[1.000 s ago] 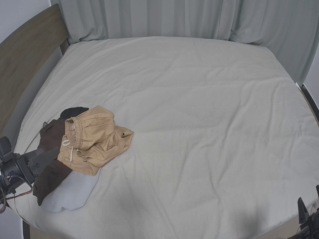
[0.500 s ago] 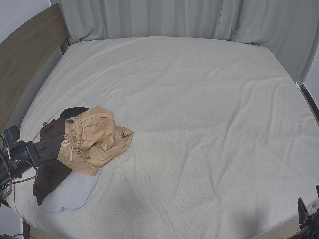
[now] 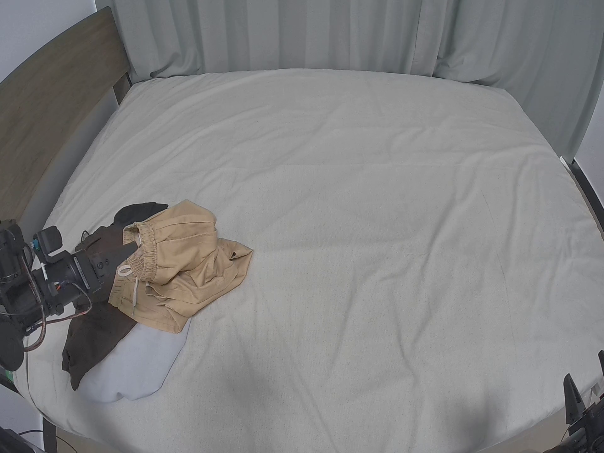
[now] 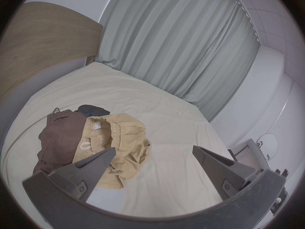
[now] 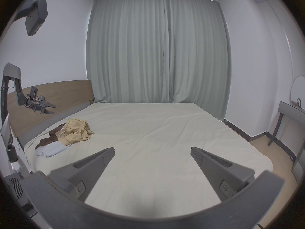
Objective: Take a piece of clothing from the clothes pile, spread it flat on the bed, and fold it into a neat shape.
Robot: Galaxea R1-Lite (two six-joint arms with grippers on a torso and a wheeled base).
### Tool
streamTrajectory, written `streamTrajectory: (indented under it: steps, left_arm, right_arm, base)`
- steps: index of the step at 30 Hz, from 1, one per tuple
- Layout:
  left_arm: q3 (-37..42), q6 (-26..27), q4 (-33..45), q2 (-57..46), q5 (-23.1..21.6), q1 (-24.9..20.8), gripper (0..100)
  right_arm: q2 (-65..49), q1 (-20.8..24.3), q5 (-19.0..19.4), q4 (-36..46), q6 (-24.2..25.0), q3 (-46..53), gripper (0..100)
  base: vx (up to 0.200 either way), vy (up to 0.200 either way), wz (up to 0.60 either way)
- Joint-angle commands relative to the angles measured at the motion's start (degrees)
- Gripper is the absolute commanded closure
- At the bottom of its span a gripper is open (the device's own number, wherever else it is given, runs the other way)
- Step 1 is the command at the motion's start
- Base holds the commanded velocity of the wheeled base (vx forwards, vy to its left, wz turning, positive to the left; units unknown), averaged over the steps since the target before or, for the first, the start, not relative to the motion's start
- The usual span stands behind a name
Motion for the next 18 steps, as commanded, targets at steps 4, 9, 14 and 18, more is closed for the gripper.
streamTrajectory:
  steps: [4,9,14,18]
  left_arm:
    - [-4.07,0.01,-4.11,10.12,-0.27,1.41,0]
    - [-5.66,0.01,-5.34,13.46,-0.36,1.33,0]
    - [-7.94,0.01,-5.43,16.36,-0.27,1.15,0]
    - [-9.87,0.01,-5.69,18.91,-0.27,1.33,0]
  right_arm:
    - [-0.93,0.04,0.02,-0.01,0.07,1.01,0]
    - [-0.93,0.04,0.02,-0.01,0.07,1.01,0]
    - [-0.93,0.04,0.02,-0.01,0.16,1.01,0]
    - [-0.93,0.04,0.02,-0.01,0.16,1.01,0]
  base:
    - [0.0,0.0,0.0]
    - [0.0,0.0,0.0]
    - [0.0,0.0,0.0]
    - [0.0,0.0,0.0]
